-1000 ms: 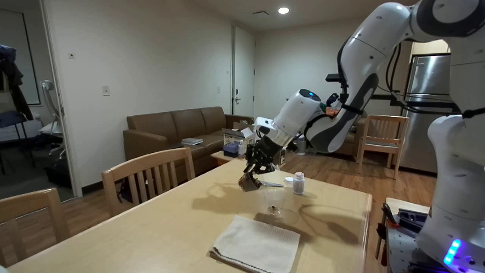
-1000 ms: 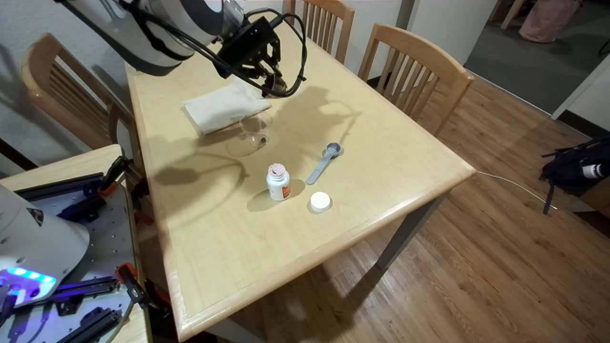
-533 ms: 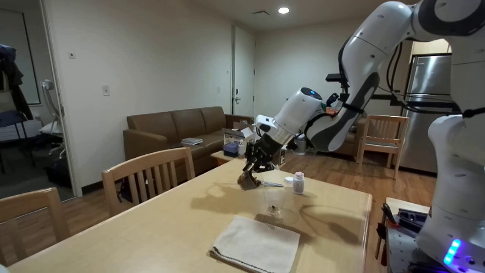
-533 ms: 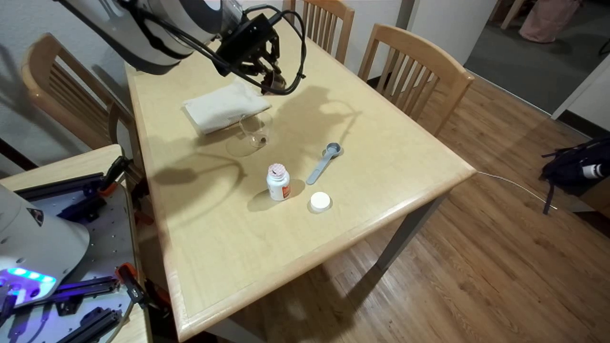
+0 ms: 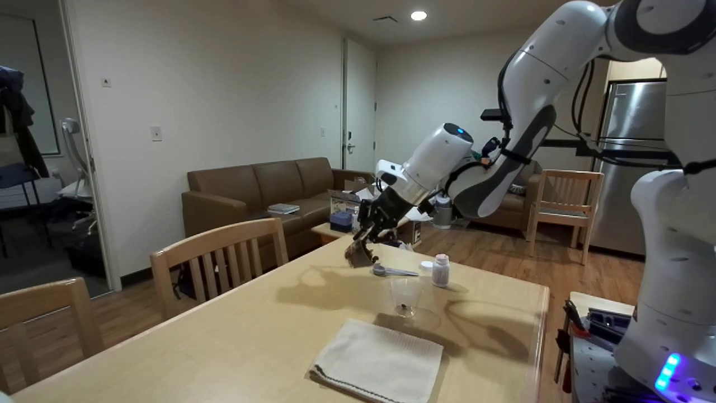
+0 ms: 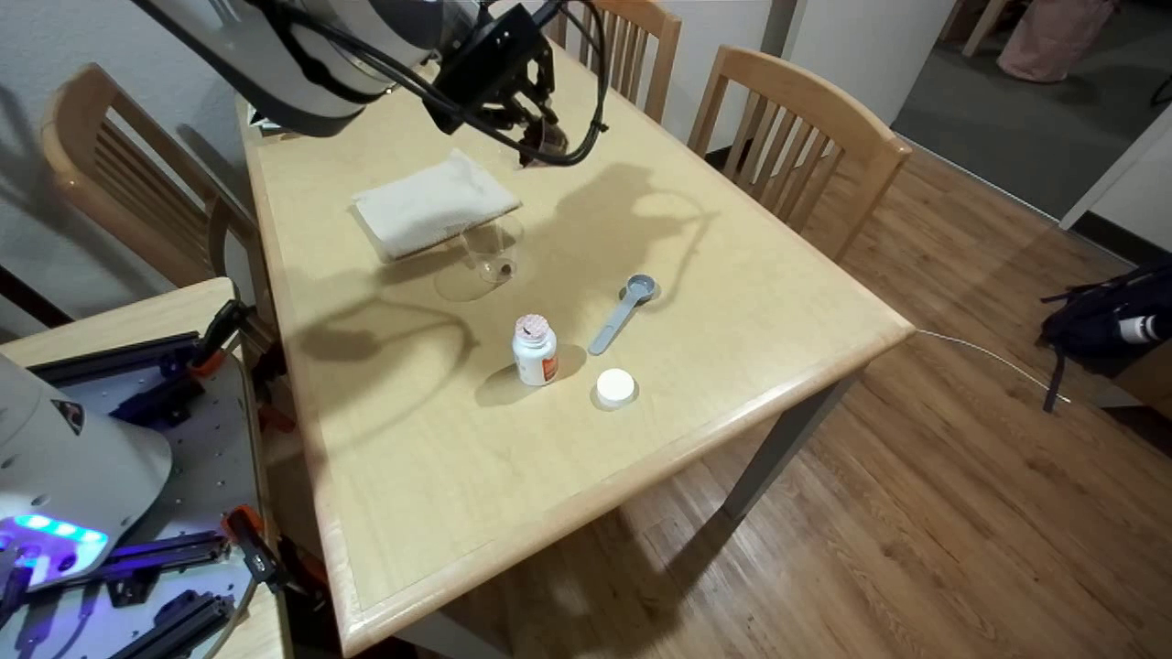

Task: Pour the contents from one clear cup to the other

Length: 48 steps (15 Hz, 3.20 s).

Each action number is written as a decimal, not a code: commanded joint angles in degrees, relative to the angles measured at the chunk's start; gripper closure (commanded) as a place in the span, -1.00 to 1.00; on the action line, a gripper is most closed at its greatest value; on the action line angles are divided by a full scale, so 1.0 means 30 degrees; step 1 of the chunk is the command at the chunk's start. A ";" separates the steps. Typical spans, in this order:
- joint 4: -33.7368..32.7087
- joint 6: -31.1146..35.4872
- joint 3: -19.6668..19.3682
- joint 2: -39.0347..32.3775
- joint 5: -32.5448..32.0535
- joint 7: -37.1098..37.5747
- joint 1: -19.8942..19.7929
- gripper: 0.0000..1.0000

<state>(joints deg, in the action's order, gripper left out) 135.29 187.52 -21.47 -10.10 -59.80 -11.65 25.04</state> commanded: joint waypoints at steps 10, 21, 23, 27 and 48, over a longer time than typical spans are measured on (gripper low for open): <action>0.0699 0.3646 -0.7850 -0.0313 0.5191 -0.2221 0.6194 0.91; 0.1229 0.3536 -1.0106 -0.0701 0.7312 -0.3064 0.9535 0.63; 0.1229 0.3536 -1.0121 -0.0700 0.7312 -0.3070 0.9535 0.63; 0.1379 0.3250 -1.0168 -0.0323 0.7218 -0.3199 0.9620 0.91; 0.4913 0.3653 -2.2177 -0.1027 0.8342 -0.3012 2.1138 0.91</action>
<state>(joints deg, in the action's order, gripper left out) 149.65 197.76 -82.60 -11.58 -37.44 -20.53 82.12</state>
